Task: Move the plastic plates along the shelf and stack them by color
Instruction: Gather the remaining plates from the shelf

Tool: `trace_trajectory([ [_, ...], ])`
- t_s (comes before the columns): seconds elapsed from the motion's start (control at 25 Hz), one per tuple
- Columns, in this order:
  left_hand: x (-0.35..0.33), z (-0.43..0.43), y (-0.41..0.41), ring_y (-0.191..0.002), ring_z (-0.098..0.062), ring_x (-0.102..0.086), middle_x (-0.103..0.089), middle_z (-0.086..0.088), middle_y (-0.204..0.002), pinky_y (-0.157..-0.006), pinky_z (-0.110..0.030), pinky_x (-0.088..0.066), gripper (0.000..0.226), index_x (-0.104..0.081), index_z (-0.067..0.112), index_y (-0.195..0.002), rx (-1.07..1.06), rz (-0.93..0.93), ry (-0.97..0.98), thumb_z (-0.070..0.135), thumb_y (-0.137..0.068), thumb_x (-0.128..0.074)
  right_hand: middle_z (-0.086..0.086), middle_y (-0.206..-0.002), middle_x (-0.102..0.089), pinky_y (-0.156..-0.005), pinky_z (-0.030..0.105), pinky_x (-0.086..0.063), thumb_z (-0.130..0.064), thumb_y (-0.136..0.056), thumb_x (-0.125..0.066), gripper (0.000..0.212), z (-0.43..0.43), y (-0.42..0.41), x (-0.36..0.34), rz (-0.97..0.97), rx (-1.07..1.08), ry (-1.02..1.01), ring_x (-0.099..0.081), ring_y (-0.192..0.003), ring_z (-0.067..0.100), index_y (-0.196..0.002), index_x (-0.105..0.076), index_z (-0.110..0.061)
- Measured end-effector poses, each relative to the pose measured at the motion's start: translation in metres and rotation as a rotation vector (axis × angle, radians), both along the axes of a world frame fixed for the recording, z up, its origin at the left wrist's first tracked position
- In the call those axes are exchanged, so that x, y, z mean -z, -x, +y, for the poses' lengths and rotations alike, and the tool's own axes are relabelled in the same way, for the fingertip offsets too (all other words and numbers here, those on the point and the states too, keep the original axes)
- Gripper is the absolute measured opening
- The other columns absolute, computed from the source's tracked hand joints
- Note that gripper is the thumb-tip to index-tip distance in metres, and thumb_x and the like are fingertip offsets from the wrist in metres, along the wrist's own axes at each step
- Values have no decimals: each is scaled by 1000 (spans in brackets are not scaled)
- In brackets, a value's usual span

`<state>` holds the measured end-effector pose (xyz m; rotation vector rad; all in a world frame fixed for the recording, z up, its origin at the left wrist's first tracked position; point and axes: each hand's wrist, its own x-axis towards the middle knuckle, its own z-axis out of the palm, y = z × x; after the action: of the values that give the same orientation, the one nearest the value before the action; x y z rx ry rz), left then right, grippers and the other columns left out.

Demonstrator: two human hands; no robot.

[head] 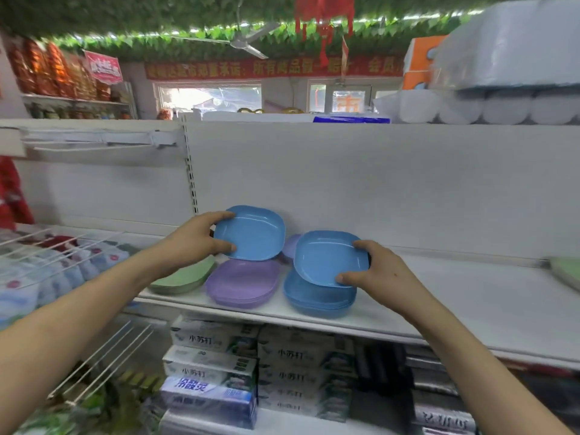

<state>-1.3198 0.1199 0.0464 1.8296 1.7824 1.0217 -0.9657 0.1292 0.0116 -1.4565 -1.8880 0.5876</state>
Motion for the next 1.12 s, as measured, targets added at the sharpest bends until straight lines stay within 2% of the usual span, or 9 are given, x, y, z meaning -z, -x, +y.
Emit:
trace_trajectory([
  [0.2,6,10,16,-89,-25,-68,-66,-1,-102,-82,-31,-52,61,-57,33,-142,86,-16,39,24,-86,-80,-5,-146,-53,-102,38,-47,-53,-75,-81,89,-17,21,19,-103,98,37,-54,-125,17,-152,-45,-26],
  [0.32,6,18,10,-78,-10,-60,-59,7,-95,-69,-20,-45,56,-58,33,-140,158,-24,47,24,-88,-78,-6,-143,-56,-101,41,-49,-64,-70,-78,91,-21,24,20,-188,169,52,-57,-123,17,-149,-49,-29],
  [0.4,6,19,2,-79,-9,-61,-61,2,-100,-63,-11,-44,56,-58,31,-140,216,-30,56,22,-88,-78,-7,-141,-57,-102,42,-50,-68,-67,-78,91,-23,26,17,-235,190,91,-58,-121,17,-146,-53,-29],
  [0.52,11,24,-8,-93,-14,-65,-64,-1,-110,-81,-20,-50,62,-57,32,-142,284,-37,66,27,-85,-80,-9,-136,-62,-101,42,-51,-71,-64,-77,89,-24,30,15,-283,192,126,-61,-116,16,-140,-60,-28],
  [0.68,18,28,-24,-101,-15,-62,-63,-1,-116,-93,-28,-50,71,-58,41,-139,339,38,80,47,-72,-80,-9,-126,-68,-99,42,-52,-63,-72,-79,68,-26,36,14,-307,186,134,-64,-110,16,-130,-67,-29],
  [0.8,22,29,-40,-95,-8,-60,-60,7,-108,-81,-20,-47,63,-56,38,-141,380,73,83,38,-82,-80,-13,-116,-61,-93,36,-48,-57,-80,-77,62,-30,32,10,-231,175,110,-59,-111,14,-134,-63,-31],
  [0.92,25,32,-56,-98,3,-54,-55,20,-112,-77,-13,-40,64,-52,34,-146,423,100,91,36,-87,-76,-15,-89,-56,-77,32,-44,-40,-92,-67,31,-30,14,4,-141,236,-1,-57,-91,12,-123,-68,-34],
  [1.04,25,36,-70,-114,-6,-53,-51,12,-137,-90,-22,-41,71,-46,32,-151,449,209,111,43,-86,-73,-3,-79,-62,-72,33,-47,-27,-93,-60,19,-31,-5,1,-80,338,-74,-60,-80,16,-107,-69,-36],
  [1.12,29,41,-79,-120,-13,-47,-49,7,-138,-96,-29,-39,75,-43,28,-154,466,373,111,46,-86,-71,-2,-74,-60,-70,33,-47,-26,-92,-59,18,-33,-15,1,-58,371,-109,-60,-76,17,-103,-69,-36],
])
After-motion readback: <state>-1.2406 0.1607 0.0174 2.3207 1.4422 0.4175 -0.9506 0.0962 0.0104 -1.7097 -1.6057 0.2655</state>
